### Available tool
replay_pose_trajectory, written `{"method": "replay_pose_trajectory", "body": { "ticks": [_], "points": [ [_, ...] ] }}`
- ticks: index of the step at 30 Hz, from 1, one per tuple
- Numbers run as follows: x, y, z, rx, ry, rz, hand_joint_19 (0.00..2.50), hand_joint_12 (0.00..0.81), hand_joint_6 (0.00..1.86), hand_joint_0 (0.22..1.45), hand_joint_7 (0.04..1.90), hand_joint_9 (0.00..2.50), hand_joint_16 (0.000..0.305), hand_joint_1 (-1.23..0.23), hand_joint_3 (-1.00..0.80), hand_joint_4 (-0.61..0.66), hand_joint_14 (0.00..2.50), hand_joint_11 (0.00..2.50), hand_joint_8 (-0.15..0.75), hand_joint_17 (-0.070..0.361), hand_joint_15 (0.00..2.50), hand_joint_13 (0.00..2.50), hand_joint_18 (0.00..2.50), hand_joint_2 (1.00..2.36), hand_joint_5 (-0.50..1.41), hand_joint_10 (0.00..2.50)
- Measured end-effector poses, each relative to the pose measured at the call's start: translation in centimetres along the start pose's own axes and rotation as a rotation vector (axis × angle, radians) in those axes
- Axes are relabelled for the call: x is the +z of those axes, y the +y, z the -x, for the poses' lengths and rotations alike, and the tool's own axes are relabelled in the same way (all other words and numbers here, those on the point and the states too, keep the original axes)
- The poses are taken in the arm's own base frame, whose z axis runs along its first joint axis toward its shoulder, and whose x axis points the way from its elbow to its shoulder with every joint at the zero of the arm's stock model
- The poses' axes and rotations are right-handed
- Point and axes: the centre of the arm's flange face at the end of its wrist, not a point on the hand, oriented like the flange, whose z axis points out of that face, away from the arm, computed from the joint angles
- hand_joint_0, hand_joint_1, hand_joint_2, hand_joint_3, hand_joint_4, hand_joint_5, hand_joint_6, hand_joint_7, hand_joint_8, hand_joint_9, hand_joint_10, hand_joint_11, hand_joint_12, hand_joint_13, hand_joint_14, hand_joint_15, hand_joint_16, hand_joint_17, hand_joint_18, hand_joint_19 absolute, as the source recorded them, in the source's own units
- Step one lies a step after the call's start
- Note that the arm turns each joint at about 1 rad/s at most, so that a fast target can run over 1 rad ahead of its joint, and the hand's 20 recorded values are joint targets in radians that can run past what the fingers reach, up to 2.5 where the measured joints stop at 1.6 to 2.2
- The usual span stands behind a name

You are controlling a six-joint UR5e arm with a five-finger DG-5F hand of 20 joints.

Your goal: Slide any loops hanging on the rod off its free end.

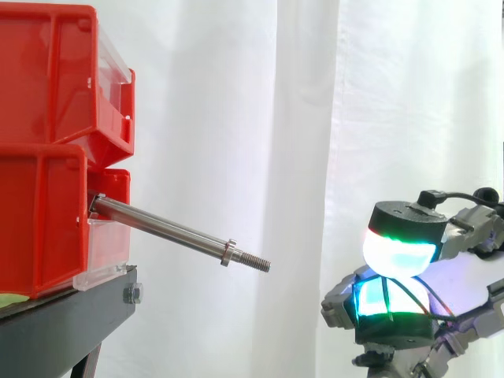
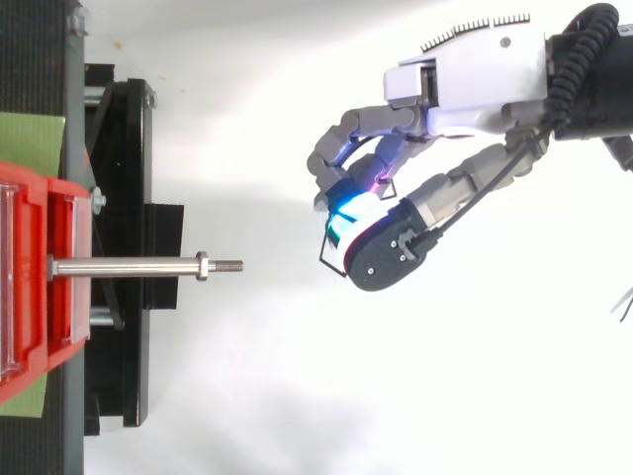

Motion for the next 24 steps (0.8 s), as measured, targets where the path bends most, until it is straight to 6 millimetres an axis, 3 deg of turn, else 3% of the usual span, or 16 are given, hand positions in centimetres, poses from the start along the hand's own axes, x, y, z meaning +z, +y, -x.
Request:
{"method": "replay_pose_trajectory", "body": {
  "ticks": [6,24],
  "points": [
    [-0.42,-0.26,-0.07,0.028,-0.003,-0.042,0.06,0.264,0.83,0.57,1.49,0.91,0.043,-0.61,-0.39,0.17,0.0,0.22,0.275,0.098,0.0,0.57,0.49,1.01,-0.14,0.01],
    [-0.74,-0.49,-0.16,0.038,0.0,-0.073,0.07,0.263,0.82,0.57,1.5,0.95,0.043,-0.53,-0.43,0.18,0.0,0.22,0.281,0.097,0.0,0.58,0.48,1.01,-0.13,0.01]
  ]
}}
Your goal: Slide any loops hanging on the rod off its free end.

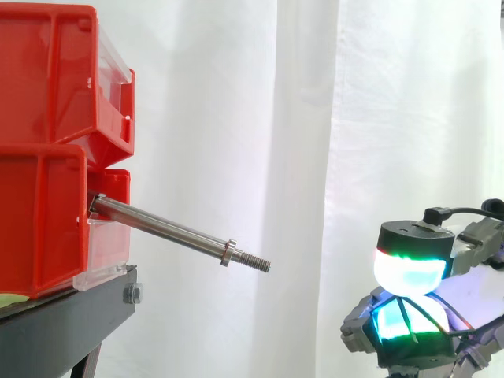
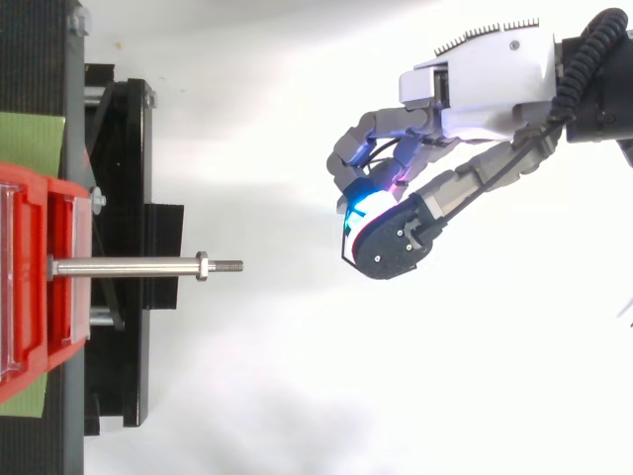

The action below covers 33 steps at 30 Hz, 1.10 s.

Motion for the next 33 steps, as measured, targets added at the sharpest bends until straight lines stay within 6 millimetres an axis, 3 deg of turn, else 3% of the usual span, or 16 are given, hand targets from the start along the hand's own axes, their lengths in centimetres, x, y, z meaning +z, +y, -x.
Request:
{"method": "replay_pose_trajectory", "body": {
  "ticks": [26,33],
  "points": [
    [-0.9,-0.8,-0.7,0.193,0.006,-0.101,0.05,0.261,0.83,0.58,1.47,0.94,0.043,-0.61,-0.39,0.15,0.0,0.25,0.292,0.096,0.0,0.58,0.5,1.01,-0.13,0.01],
    [-1.4,-0.8,-0.9,0.26,0.006,-0.143,0.05,0.264,0.83,0.58,1.46,0.92,0.043,-0.72,-0.39,0.16,0.0,0.25,0.29,0.097,0.0,0.58,0.5,1.01,-0.15,0.01]
  ]
}}
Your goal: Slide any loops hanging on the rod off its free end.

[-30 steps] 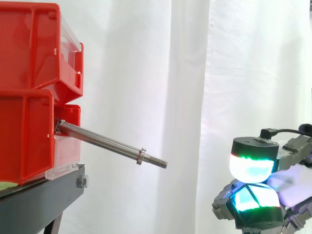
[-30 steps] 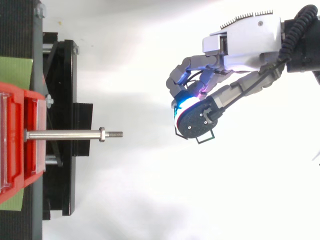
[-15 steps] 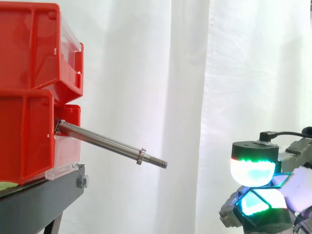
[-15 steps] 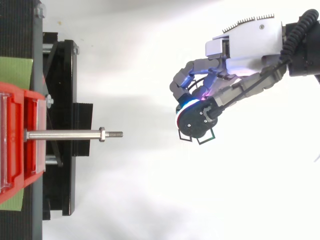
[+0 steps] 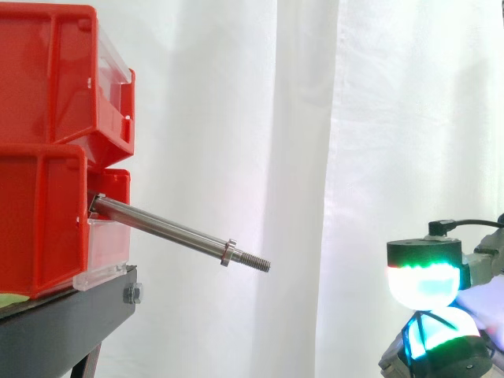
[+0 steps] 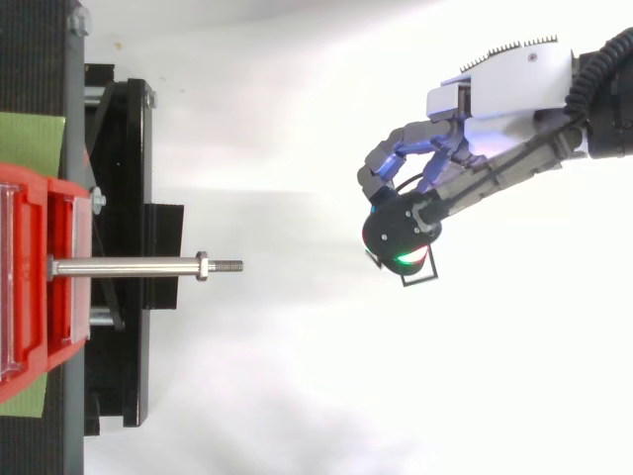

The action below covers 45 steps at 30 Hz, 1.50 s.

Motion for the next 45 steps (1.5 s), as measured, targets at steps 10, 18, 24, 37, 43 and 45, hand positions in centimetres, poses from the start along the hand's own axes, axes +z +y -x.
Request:
{"method": "replay_pose_trajectory", "body": {
  "ticks": [10,18,24,37,43,45],
  "points": [
    [-0.2,0.8,0.1,-0.017,0.0,0.011,0.05,0.262,0.84,0.6,1.49,0.89,0.043,-0.77,-0.39,0.13,0.0,0.28,0.285,0.096,0.0,0.58,0.5,1.01,-0.17,0.01],
    [-0.3,0.8,0.2,-0.017,0.001,0.012,0.05,0.266,0.85,0.57,1.47,0.92,0.043,-0.67,-0.39,0.13,0.0,0.27,0.283,0.097,0.0,0.58,0.49,1.01,-0.16,0.01],
    [-0.3,0.9,0.3,-0.019,0.003,0.014,0.06,0.268,0.85,0.57,1.45,0.92,0.043,-0.63,-0.4,0.13,0.0,0.26,0.289,0.097,0.0,0.57,0.48,1.01,-0.16,0.01],
    [-2.9,3.5,-0.2,-0.213,-0.001,0.067,0.05,0.273,0.81,0.57,1.35,0.89,0.043,-0.71,-0.5,0.17,0.0,0.26,0.279,0.096,0.0,0.56,0.47,1.0,-0.17,0.01],
    [-3.9,4.5,-0.4,-0.285,-0.011,0.088,0.05,0.271,0.76,0.57,1.35,0.91,0.041,-0.63,-0.44,0.15,0.0,0.26,0.275,0.092,0.0,0.56,0.44,1.0,-0.15,0.01],
    [-4.0,4.6,-0.4,-0.289,-0.013,0.089,0.05,0.27,0.76,0.57,1.36,0.91,0.04,-0.65,-0.4,0.14,0.0,0.26,0.276,0.091,0.0,0.55,0.42,1.01,-0.15,0.01]
  ]
}}
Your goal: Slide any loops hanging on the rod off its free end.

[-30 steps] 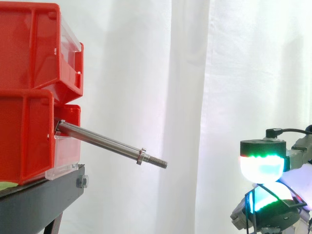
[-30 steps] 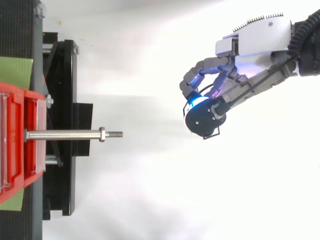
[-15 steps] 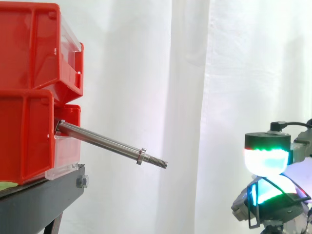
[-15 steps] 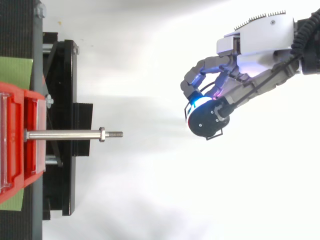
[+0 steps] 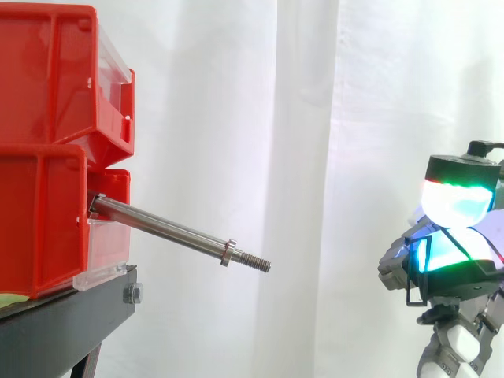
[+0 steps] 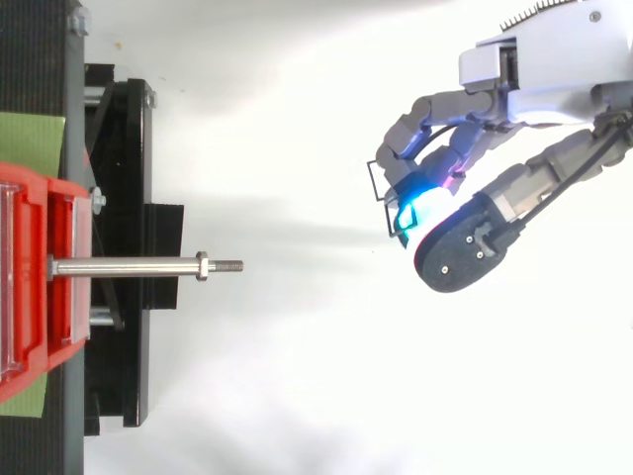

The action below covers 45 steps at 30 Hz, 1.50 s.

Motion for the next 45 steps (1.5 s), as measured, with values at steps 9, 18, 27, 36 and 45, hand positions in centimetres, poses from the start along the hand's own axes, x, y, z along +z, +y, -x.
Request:
{"method": "replay_pose_trajectory", "body": {
  "ticks": [9,18,27,36,45],
  "points": [
    [-0.02,0.09,0.15,0.006,-0.008,0.005,0.05,0.274,0.75,0.56,1.36,0.89,0.041,-0.73,-0.5,0.16,0.0,0.26,0.274,0.092,0.0,0.54,0.41,1.0,-0.15,0.01],
    [-0.1,0.06,0.55,0.009,-0.015,0.01,0.05,0.283,0.75,0.53,1.33,0.9,0.042,-0.63,-0.5,0.18,0.0,0.26,0.28,0.094,0.0,0.54,0.43,1.0,-0.15,0.01],
    [-0.14,0.02,0.71,0.011,-0.017,0.011,0.05,0.291,0.74,0.5,1.32,0.91,0.043,-0.61,-0.5,0.18,0.0,0.26,0.289,0.098,0.0,0.55,0.44,1.0,-0.14,0.01],
    [-0.16,0.0,0.79,0.011,-0.018,0.011,0.04,0.294,0.74,0.5,1.33,0.91,0.044,-0.62,-0.5,0.19,0.0,0.25,0.29,0.098,0.0,0.55,0.45,1.0,-0.14,0.01],
    [-0.17,-0.02,0.84,0.012,-0.019,0.01,0.05,0.274,0.78,0.58,1.41,0.9,0.039,-0.63,-0.36,0.13,0.0,0.27,0.279,0.088,0.0,0.54,0.42,1.01,-0.15,0.01]
  ]
}}
